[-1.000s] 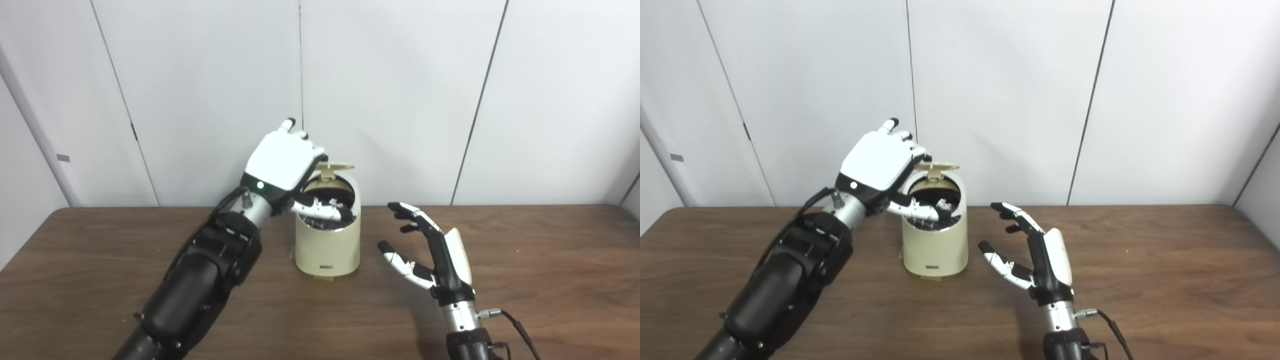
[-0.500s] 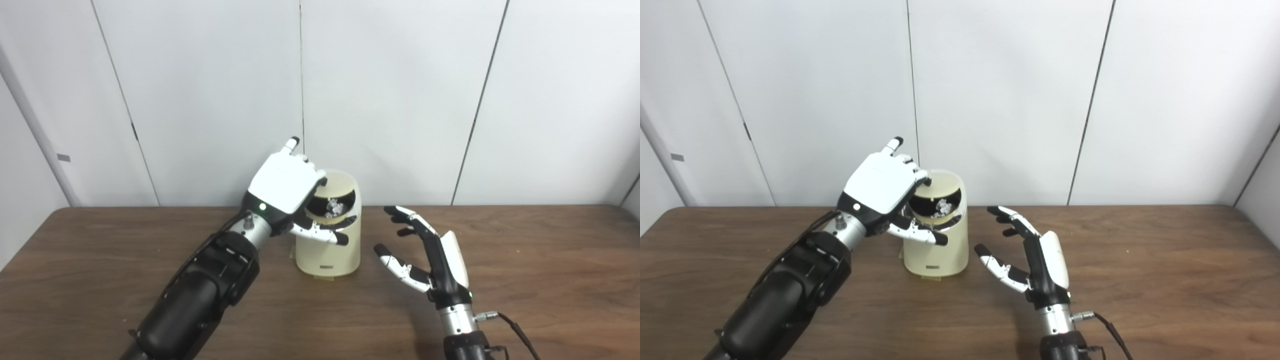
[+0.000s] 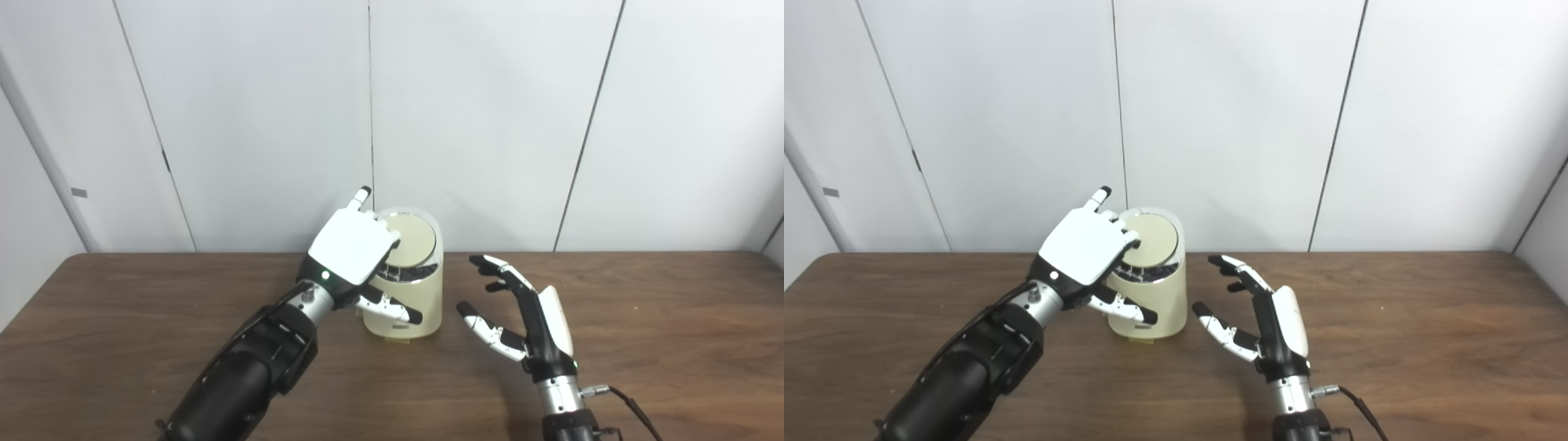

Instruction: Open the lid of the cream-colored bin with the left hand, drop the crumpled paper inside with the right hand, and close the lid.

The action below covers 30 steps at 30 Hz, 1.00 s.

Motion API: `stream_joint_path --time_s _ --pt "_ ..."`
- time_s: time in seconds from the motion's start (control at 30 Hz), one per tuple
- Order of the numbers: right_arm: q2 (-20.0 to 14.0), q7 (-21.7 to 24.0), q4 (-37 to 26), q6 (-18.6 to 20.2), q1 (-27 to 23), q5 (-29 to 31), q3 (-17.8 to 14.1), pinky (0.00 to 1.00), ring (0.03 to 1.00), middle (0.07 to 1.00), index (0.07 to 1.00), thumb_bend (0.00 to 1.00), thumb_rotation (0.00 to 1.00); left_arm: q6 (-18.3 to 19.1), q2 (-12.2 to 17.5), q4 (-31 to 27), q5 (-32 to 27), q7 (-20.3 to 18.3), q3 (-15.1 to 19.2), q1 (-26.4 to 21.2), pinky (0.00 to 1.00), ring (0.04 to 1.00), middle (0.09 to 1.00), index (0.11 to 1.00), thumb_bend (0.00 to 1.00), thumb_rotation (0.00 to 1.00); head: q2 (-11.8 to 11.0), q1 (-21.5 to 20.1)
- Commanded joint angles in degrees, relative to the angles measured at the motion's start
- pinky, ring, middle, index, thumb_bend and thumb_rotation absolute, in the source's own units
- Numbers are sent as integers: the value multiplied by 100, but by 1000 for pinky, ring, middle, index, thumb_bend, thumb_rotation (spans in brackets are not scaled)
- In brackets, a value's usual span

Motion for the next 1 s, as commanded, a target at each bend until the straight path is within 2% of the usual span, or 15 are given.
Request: stream_joint_path --time_s 0.0,0.13,0.23,0.43,0.63,0.77,0.97 --pt "105 13 46 -34 263 34 24 619 752 784 766 254 453 -9 103 114 165 -77 -87 -9 1000 787 740 725 956 938 12 -8" --pt "100 10 10 -32 273 -16 22 599 738 782 766 255 460 -105 175 329 354 37 -318 78 1000 796 752 727 944 929 25 -35" --pt "104 17 27 -60 272 19 6 605 742 782 767 258 454 -174 218 656 413 396 -460 147 1000 787 737 718 951 932 42 -35" --pt "91 62 -27 -5 293 -7 9 619 752 786 770 260 493 -156 258 979 508 631 -678 155 1000 782 733 717 937 910 60 -34" --pt "89 96 -16 37 285 9 -10 618 755 793 771 262 507 -100 258 827 355 492 -605 159 1000 788 742 723 926 937 45 4" --pt "112 129 -39 88 293 53 -21 620 755 794 768 267 478 -127 272 656 130 335 -508 170 1000 797 750 721 926 947 37 14" --pt "121 75 16 41 269 15 -12 627 760 789 771 261 440 -222 323 381 -110 296 -462 247 1000 776 722 702 905 943 26 5"
